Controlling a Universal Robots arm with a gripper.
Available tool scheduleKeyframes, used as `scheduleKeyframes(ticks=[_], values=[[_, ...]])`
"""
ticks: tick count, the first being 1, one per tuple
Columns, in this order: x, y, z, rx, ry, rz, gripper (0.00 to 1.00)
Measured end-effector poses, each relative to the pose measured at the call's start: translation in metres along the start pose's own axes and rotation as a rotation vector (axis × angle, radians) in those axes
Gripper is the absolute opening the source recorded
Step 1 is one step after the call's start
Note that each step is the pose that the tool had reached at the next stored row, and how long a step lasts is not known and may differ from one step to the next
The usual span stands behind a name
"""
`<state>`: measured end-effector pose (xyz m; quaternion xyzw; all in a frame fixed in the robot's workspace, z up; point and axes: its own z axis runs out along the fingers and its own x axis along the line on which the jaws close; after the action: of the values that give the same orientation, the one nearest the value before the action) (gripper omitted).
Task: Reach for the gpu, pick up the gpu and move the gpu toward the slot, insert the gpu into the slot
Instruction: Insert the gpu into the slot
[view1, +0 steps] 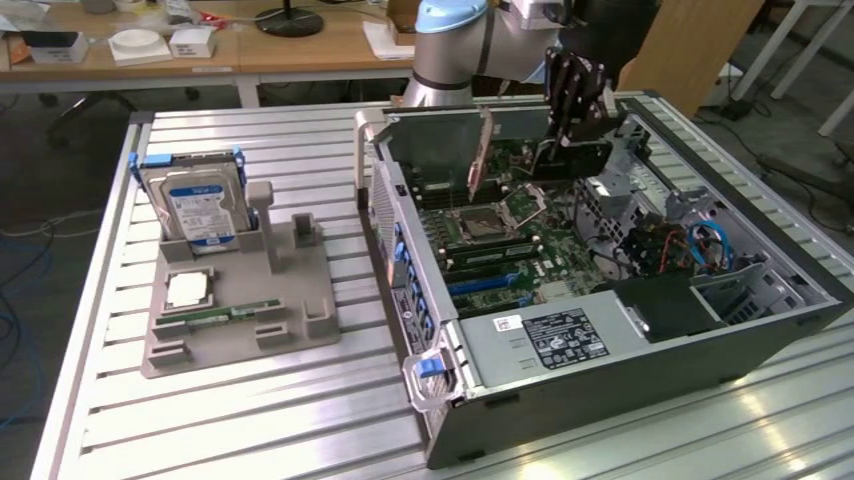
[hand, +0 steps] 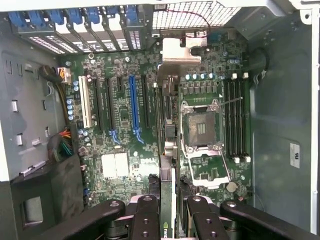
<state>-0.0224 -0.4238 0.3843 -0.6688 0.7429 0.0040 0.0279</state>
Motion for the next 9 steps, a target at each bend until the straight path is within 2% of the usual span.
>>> scheduleKeyframes(ticks=[4, 9], values=[[0.004, 0.0014, 0.0006, 0.0004, 0.0046, -0.001, 0.25], [0.0073, 0.0043, 0.0032, 0.0005, 0.0062, -0.005, 0.25]])
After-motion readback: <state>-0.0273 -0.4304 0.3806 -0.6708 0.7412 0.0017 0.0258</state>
